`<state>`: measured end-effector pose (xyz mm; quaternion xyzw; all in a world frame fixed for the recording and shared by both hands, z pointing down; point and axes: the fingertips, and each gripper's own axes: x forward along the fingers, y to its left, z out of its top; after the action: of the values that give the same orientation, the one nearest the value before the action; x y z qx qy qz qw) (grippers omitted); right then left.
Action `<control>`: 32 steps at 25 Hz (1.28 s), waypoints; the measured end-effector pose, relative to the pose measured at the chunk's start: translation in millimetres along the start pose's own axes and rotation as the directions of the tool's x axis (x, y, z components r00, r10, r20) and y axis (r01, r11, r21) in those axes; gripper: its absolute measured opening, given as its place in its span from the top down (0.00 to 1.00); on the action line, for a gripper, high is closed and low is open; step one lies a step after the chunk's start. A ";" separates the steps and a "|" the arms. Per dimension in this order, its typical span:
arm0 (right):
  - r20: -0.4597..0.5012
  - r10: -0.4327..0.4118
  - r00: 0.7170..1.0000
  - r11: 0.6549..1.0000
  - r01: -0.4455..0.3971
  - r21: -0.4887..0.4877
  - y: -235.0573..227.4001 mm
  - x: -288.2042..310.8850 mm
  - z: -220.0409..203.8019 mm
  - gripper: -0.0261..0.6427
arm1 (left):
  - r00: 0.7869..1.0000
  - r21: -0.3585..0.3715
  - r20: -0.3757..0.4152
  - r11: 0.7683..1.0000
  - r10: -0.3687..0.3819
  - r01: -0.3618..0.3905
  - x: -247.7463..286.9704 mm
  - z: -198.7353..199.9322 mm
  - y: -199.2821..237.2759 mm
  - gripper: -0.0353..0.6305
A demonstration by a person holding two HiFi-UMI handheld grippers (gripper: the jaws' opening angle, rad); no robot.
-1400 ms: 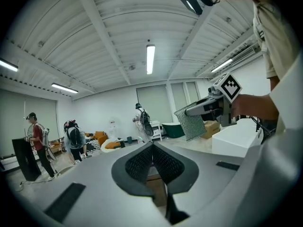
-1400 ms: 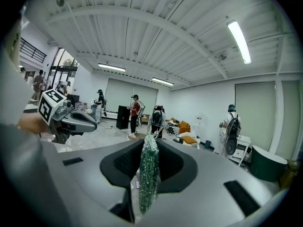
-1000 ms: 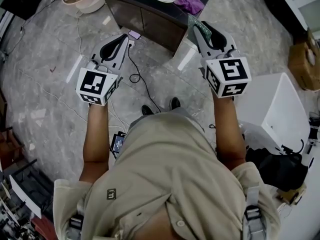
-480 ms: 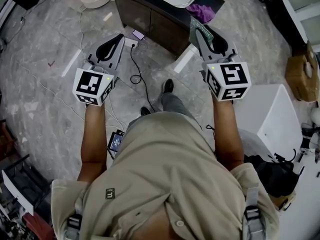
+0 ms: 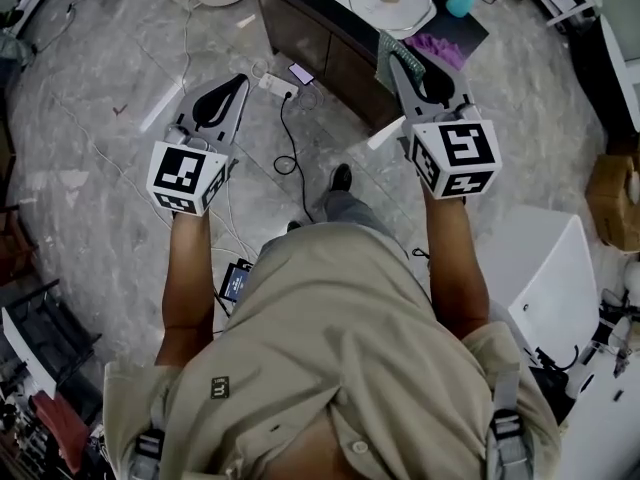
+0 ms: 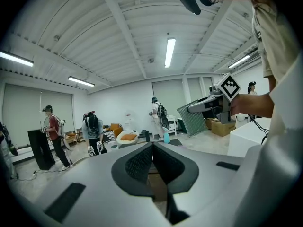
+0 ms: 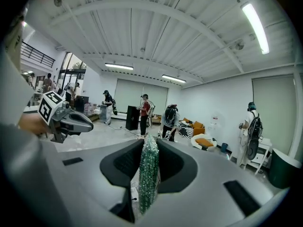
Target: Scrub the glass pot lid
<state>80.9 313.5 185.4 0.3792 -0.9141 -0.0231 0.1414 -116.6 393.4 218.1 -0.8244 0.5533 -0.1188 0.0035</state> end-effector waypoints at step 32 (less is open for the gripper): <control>0.014 -0.053 0.999 0.984 0.050 0.170 -229.8 101.7 -49.5 0.83 | 0.989 0.097 -0.123 0.991 -0.082 0.094 243.6 35.3 7.0 0.92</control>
<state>184.0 82.1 223.0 0.4132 -0.9039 0.0476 0.0997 -28.4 163.9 229.5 -0.8383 0.5087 -0.1958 0.0078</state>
